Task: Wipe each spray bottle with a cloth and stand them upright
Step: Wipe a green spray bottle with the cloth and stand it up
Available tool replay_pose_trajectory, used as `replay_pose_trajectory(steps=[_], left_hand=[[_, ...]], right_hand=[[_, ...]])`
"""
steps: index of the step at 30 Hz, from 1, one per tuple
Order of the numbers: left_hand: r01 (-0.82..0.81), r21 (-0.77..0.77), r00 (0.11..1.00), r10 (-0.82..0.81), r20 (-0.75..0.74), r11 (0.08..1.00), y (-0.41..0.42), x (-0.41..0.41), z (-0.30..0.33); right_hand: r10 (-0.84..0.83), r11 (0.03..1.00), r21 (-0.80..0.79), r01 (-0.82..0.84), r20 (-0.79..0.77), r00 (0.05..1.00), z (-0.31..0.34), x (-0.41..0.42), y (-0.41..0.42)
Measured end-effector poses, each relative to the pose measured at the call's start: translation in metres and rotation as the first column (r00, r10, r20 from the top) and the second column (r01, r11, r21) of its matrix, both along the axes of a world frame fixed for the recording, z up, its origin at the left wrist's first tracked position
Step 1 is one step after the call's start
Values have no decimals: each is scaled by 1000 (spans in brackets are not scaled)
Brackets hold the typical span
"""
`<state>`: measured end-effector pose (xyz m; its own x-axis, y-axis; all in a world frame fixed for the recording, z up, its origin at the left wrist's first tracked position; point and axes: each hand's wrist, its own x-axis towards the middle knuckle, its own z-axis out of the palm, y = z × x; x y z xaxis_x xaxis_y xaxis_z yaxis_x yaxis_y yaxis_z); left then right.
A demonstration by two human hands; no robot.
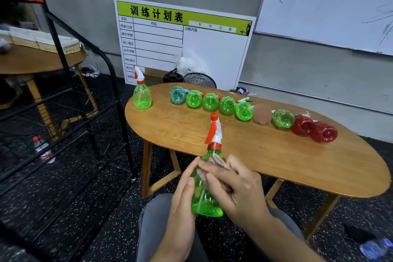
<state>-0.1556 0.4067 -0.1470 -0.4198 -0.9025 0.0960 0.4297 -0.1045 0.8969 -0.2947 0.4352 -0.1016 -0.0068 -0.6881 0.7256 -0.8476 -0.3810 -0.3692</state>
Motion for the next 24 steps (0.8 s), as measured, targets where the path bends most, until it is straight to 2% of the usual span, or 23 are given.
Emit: replay_pose_trajectory(steps=[4,7,10,13,15,17,21,24], left_hand=[[59,27,997,-58,-59,998,2,4,3],[58,24,994,-56,-92,998,5,6,10],[69,22,993,-67,-93,997,6,5,11],[36,8,999,-35,-40,999,5,3,9],[28,-14,999,-28,20,1000,4,2,6],[17,-9,999,-17,34,1000,3,2,5],[2,-2,1000,-2,8,1000,2,1,4],[23,36,999,-22,-29,999,1,3,4]], right_hand=[[117,987,-67,-148,-336,934,-19,6,23],[109,972,-140,-187,-437,893,-17,6,27],[108,982,-108,-155,-353,929,-10,0,18],[38,998,-44,-41,-56,998,-1,-11,-3],[-25,1000,-14,27,135,990,6,-18,-16],[-53,998,-8,56,203,978,6,-21,-22],[10,1000,-4,-10,122,992,-4,-6,-9],[100,994,-27,-105,-133,986,-18,2,13]])
